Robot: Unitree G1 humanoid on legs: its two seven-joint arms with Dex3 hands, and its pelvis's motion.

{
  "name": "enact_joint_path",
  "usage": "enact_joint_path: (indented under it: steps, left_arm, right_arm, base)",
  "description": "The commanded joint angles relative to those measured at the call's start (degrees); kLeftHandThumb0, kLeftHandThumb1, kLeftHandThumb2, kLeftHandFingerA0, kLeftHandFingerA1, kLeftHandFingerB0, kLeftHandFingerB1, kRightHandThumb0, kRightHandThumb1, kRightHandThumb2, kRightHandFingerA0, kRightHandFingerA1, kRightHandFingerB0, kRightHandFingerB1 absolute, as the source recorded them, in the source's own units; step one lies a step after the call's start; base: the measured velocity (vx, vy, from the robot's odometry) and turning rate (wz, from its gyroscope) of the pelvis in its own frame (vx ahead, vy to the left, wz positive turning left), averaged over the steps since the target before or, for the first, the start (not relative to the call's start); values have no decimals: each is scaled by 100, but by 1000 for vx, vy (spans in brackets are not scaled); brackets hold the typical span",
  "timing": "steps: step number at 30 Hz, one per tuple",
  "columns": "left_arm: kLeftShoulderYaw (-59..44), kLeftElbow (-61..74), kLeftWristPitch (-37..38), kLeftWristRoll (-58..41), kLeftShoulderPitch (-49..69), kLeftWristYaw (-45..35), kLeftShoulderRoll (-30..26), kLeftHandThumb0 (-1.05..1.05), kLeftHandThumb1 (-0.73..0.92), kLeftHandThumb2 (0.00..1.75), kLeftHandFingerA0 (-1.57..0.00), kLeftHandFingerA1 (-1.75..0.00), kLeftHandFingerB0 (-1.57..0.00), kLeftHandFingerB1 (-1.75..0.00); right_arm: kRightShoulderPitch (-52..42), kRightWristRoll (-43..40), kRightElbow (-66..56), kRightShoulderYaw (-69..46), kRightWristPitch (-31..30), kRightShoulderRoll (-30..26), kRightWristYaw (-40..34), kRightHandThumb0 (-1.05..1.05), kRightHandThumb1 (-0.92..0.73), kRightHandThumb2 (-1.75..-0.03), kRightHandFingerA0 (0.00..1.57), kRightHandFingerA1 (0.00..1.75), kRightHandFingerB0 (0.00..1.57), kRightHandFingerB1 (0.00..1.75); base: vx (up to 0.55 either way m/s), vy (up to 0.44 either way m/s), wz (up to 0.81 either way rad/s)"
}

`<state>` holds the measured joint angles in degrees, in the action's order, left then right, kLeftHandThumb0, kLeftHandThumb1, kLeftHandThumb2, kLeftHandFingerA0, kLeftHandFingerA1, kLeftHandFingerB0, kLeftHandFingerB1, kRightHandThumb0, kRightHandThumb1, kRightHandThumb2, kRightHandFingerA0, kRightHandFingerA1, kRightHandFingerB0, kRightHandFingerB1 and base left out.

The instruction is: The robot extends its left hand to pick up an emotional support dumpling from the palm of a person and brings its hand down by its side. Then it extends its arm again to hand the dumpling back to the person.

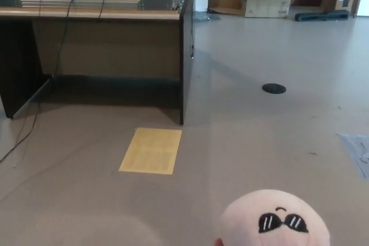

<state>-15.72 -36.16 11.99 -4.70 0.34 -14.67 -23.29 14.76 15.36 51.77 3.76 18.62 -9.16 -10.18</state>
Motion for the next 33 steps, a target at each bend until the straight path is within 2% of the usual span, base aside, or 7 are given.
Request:
enact_joint_path:
  steps: [1, 3, 4, 8, 10, 16, 33]
  left_arm:
    - [-525, 265, 408, -879, -193, -796, -191, -14, 40, 89, -12, -51, -8, -49]
    - [-615, 606, 199, -909, -451, -824, -357, -14, 36, 87, -13, -51, -9, -49]
    - [-656, 1133, -37, -1077, -700, -1066, -608, -23, 45, 56, -19, -36, -16, -29]
    - [-531, 1822, -367, -1333, -1598, -1863, -1322, -16, 42, 89, -3, -49, 0, -48]
    - [-338, 2298, -725, -1465, -2102, -2189, -1681, -38, 35, 61, -9, -36, -7, -23]
    - [623, 3338, -1397, -1314, -3714, -3016, -2507, -49, 34, 58, -10, -27, -5, -21]
    - [3058, 4336, -2897, -1059, -7230, -4552, -2205, -57, 34, 78, 0, -9, 0, -6]
  right_arm:
    - [40, 185, 278, 56, 1078, -135, -610, -32, -54, -56, 87, 63, 64, 44]
    - [77, 182, 361, 61, 1163, -158, -646, -29, -55, -57, 87, 64, 65, 45]
    - [94, 161, 369, 55, 1147, -154, -634, -28, -55, -57, 86, 64, 66, 45]
    - [207, 154, 482, 46, 1196, -164, -663, -28, -55, -56, 86, 63, 66, 45]
    - [231, 150, 557, 42, 1245, -161, -668, -30, -53, -57, 86, 65, 65, 45]
    - [205, 161, 602, 48, 1332, -178, -684, -27, -55, -57, 86, 65, 65, 45]
    - [366, 165, 579, 12, 1309, -236, -680, -27, -54, -56, 86, 65, 65, 44]
  base:
    - [0, 0, 0]
    - [0, 0, 0]
    - [71, -1, 6]
    - [-5, -1, 7]
    - [0, 0, 0]
    - [16, 1, 0]
    - [2, 1, 0]
